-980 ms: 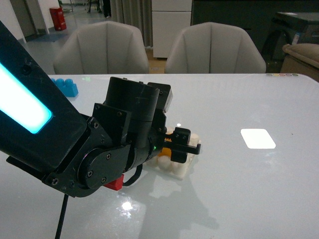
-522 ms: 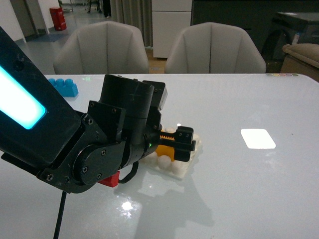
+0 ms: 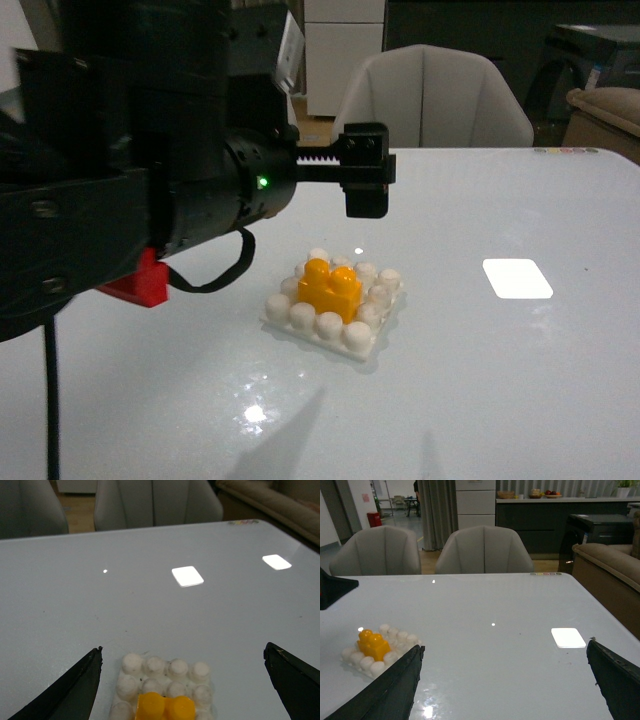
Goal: Insert yellow block into base center
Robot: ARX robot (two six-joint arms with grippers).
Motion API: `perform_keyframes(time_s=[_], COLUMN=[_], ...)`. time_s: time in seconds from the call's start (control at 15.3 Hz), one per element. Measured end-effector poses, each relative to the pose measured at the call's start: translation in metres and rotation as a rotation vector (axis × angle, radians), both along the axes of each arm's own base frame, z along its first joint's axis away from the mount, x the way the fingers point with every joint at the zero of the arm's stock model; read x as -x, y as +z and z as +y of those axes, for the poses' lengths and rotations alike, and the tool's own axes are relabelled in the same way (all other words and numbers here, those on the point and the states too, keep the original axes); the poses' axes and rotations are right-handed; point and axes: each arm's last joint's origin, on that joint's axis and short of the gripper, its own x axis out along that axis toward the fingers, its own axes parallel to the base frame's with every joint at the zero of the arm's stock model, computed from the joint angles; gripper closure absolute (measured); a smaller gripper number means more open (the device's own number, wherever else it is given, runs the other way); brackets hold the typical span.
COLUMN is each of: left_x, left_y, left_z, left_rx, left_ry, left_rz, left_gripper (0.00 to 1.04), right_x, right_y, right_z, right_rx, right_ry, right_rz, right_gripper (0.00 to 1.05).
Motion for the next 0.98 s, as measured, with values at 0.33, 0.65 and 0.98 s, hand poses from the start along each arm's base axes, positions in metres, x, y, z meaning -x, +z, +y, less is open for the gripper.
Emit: perform_keyframes(time_s=[0.33, 0.65, 0.98], left_x=[0.11, 0.182, 0.203], left_y=[0.035, 0.027, 0.017], left_z=[0.089, 0.15, 0.164], left_rx=[-0.087, -0.07, -0.074], left_ry=[0.375, 0.398, 0.396], left_rz=[-0.205, -0.247, -0.245], left_gripper=[0.43, 1.03, 1.03], right_x=[0.0, 0.0, 0.0], right_y=[0.0, 0.0, 0.0], right_z=[0.0, 0.0, 0.0], right_rx=[0.0, 0.0, 0.0], right_ry=[-0.002, 0.0, 0.0], right_rz=[0.0, 0.0, 0.0], right_gripper=[0.06, 0.06, 0.06])
